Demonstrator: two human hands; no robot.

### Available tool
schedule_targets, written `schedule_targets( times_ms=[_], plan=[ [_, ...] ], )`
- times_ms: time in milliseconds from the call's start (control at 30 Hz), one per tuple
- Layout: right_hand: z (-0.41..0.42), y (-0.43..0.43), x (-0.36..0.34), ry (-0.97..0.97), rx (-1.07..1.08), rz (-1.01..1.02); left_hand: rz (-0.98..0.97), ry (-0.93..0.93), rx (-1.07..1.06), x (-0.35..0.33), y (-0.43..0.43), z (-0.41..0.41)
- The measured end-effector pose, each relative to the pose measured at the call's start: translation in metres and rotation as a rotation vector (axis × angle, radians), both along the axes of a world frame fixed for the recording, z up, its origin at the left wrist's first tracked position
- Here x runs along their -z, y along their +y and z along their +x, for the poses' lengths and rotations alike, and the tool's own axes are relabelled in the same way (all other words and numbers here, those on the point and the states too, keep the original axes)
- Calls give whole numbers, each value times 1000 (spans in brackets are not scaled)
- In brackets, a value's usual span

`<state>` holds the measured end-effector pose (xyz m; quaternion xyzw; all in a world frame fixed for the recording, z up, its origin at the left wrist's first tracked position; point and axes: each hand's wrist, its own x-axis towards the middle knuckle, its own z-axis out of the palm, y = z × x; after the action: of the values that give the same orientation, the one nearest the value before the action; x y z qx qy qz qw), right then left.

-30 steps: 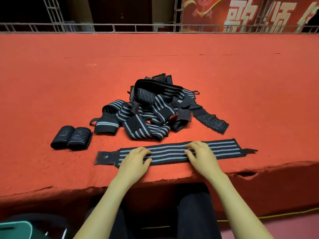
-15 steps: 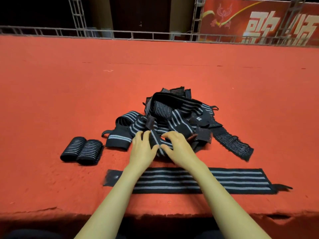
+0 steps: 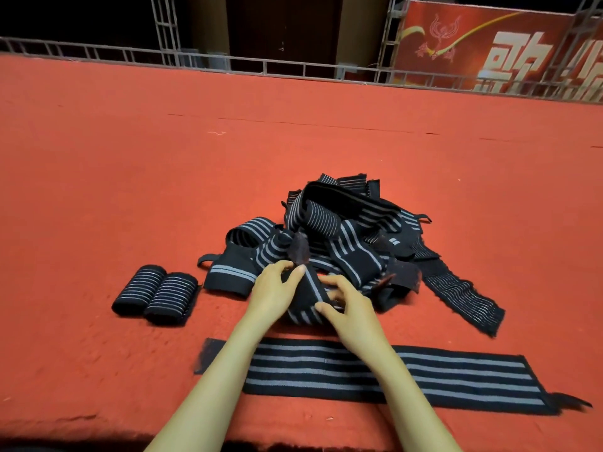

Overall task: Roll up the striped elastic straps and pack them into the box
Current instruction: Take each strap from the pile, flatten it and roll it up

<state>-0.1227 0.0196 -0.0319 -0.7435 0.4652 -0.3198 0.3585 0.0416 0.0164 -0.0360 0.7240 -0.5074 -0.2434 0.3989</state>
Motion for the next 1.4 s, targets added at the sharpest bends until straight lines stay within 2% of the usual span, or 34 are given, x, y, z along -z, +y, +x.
schedule_targets(
  times_ms=[167,333,467,533,600,667,700,767,933,1033,1100,1167,1300,1400],
  plan=[
    [-20,25,5,-3,-17,16,-2,-82,-134,-10,-2,-16],
    [-36,22,11,-160,156,41,-128,-152,-334,-14,-2,0],
    [-52,21,10,-292,194,46,-12,-179,-267,-19,10,19],
    [-53,22,8,-388,200,54,-8,-165,-161,-23,22,8],
    [-52,23,5,-468,210,51,-14,-49,20,-26,35,-10],
    [-49,25,-2,-541,207,36,-16,222,195,-31,48,-30],
    [-48,24,-6,-578,200,38,-33,333,238,-32,51,-38],
    [-47,22,-16,-627,175,44,-103,411,245,-31,52,-48],
    [-50,11,-29,-411,103,-2,-257,353,86,-34,41,-49],
    [-60,7,-19,34,31,-82,-297,369,38,-40,42,-35],
    [-63,5,-4,212,28,-151,-305,370,25,-42,42,-27],
    [-61,3,4,213,80,-225,-302,376,30,-43,42,-24],
    [-62,-12,-16,54,300,-295,-292,421,6,-40,38,-17],
    [-70,-31,-38,-26,341,-172,-280,433,-2,-29,30,-7]
  ],
)
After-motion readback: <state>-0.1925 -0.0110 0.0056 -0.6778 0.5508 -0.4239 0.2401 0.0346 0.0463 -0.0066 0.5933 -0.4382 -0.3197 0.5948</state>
